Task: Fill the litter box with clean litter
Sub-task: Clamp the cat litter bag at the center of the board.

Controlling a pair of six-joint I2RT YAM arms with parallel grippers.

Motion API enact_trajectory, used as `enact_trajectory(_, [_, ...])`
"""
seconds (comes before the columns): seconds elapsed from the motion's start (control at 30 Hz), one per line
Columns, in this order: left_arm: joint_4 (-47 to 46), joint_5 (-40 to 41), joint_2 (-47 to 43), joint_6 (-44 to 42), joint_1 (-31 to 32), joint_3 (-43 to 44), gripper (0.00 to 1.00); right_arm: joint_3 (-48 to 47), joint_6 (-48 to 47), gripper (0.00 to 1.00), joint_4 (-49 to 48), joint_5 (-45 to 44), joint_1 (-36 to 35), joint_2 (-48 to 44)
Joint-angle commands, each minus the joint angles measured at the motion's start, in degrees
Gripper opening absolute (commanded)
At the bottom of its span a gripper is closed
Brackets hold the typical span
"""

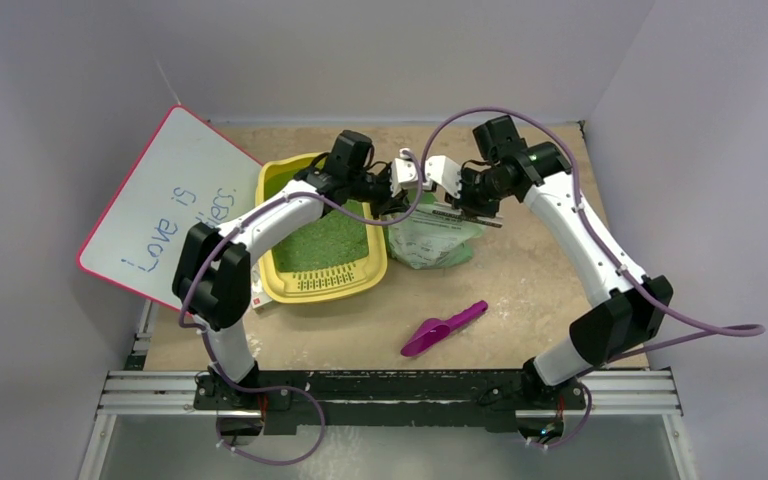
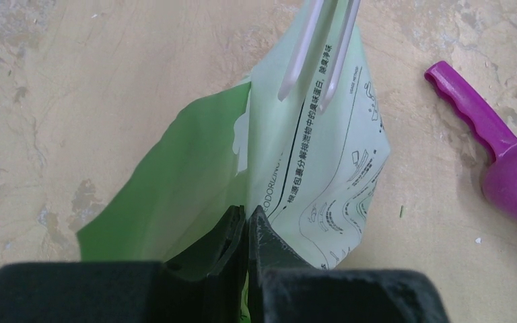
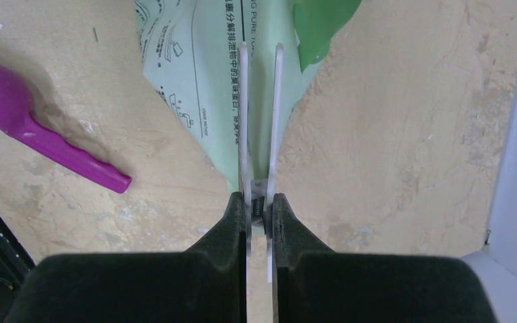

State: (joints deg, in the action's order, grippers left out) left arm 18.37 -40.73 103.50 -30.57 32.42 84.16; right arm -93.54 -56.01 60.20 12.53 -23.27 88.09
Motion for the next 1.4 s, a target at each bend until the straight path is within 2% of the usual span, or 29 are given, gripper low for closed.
enact_trajectory(0.0, [-6.3,-3.6,-2.8,3.0,-0.8,-1.4,0.0,-1.1,-0.4,0.0,0.6,0.6,-0.8,0.0])
enact_trajectory(0.3, [-20.2,-6.6,-5.0,11.3,-1.8,-7.4,0.0,3.0,1.3,0.0,-0.7,1.2,-0.7,-2.3])
enact_trajectory(0.73, [-22.7,-8.6,-5.6,13.1,-2.0,-8.6,0.0,-0.7,1.4,0.0,0.5,-0.8,-0.7,1.3])
enact_trajectory(0.83, [-23.5,-9.2,-5.4,14.2,-2.1,-8.7,0.0,-0.4,1.0,0.0,-0.9,-3.6,-0.8,1.8])
enact_trajectory(1.07, [-27.6,-10.3,-5.2,18.2,-2.5,-9.6,0.0,0.0,2.3,0.03,-5.0,-3.5,-0.8,1.5])
enact_trajectory(1.3, [-32.3,-10.8,-5.1,22.2,-2.5,-11.0,0.0,2.2,1.9,0.13,-5.6,-2.4,-1.2,0.9])
enact_trajectory(1.37, [-32.8,-10.7,-5.2,22.4,-2.5,-11.4,0.0,3.4,1.9,0.19,-6.3,-1.9,-1.2,0.0])
